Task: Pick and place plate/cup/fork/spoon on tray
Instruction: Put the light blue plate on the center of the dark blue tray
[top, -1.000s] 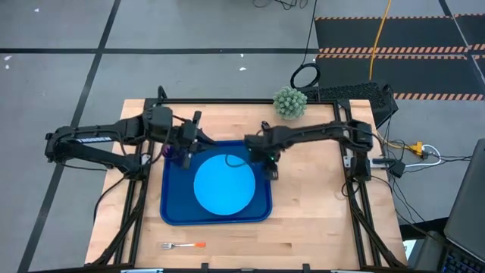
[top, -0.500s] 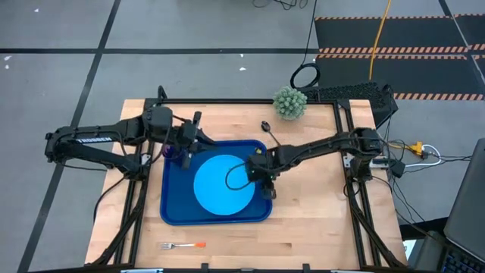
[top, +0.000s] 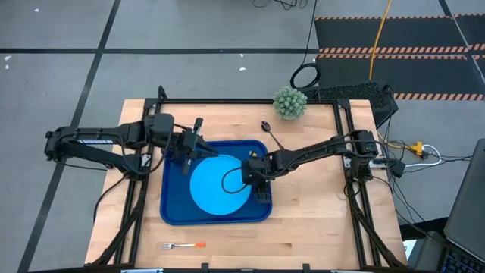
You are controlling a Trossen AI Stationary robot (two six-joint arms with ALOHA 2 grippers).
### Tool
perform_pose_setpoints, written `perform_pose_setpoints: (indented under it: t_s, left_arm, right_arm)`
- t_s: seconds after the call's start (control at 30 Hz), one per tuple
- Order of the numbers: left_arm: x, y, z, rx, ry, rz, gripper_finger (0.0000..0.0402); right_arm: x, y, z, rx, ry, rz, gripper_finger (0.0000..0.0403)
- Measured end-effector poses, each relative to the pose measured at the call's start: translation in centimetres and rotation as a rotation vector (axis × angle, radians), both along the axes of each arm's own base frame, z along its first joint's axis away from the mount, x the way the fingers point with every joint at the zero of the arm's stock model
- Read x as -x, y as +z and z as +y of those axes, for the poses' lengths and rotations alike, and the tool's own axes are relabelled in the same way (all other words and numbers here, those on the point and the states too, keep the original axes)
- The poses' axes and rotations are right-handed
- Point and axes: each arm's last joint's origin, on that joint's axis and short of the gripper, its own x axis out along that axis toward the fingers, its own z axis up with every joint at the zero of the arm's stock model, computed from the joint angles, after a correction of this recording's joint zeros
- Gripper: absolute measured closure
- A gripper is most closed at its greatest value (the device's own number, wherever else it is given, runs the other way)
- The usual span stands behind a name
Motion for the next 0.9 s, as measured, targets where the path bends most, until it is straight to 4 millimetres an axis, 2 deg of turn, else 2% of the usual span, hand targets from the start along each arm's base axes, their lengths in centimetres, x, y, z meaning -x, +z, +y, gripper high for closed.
perform_pose_setpoints:
  t_s: [0.3,0.43,0.53,0.77,0.9]
  left_arm:
    - [0.0,-0.2,0.0,-0.006,-0.002,0.017,0.0357]
    - [0.0,-0.2,0.0,0.0,0.0,0.024,0.0357]
    - [0.0,-0.3,0.0,-0.008,-0.002,0.023,0.0357]
    - [0.0,-0.3,0.0,-0.009,-0.003,0.024,0.0357]
    - [0.0,-0.3,0.0,-0.009,-0.003,0.024,0.0357]
  right_arm:
    - [-0.4,0.1,-0.8,0.002,-0.021,-0.036,0.0229]
    - [0.2,-0.1,-0.9,-0.005,-0.041,0.036,0.0229]
    - [0.4,-0.2,-0.5,-0.027,-0.048,0.055,0.0229]
    - [-0.4,-0.6,0.3,-0.062,-0.049,-0.036,0.0229]
    - [-0.6,-1.7,0.3,-0.06,-0.061,-0.014,0.0229]
